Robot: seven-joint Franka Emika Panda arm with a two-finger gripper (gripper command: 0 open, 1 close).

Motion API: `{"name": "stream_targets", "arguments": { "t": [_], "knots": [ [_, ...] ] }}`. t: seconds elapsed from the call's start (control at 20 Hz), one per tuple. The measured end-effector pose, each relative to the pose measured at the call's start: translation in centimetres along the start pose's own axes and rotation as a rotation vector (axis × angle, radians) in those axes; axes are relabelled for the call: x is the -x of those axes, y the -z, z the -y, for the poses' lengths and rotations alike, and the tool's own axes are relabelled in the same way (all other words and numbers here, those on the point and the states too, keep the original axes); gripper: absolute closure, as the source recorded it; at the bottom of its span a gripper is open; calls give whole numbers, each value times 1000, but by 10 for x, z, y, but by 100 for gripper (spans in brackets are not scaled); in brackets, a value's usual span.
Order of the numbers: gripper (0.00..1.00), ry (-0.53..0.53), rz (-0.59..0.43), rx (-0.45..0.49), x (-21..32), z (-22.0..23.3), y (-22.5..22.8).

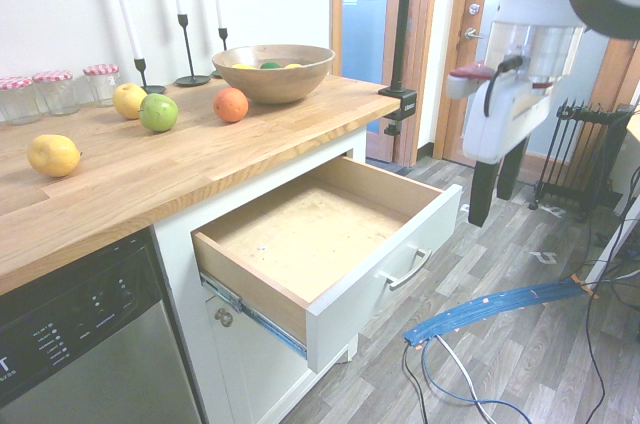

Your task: Close the drawer

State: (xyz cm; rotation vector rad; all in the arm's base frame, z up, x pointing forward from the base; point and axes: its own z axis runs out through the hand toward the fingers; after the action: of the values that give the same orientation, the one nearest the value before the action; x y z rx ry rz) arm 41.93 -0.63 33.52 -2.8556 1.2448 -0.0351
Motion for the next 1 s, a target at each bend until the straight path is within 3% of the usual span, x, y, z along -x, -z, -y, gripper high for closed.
{"name": "stream_targets", "arguments": {
  "t": [0.8,1.0],
  "knots": [
    [0,51,56,49,-14,-40,-153],
    [0,70,64,18,-19,-37,-192]
  ]
}}
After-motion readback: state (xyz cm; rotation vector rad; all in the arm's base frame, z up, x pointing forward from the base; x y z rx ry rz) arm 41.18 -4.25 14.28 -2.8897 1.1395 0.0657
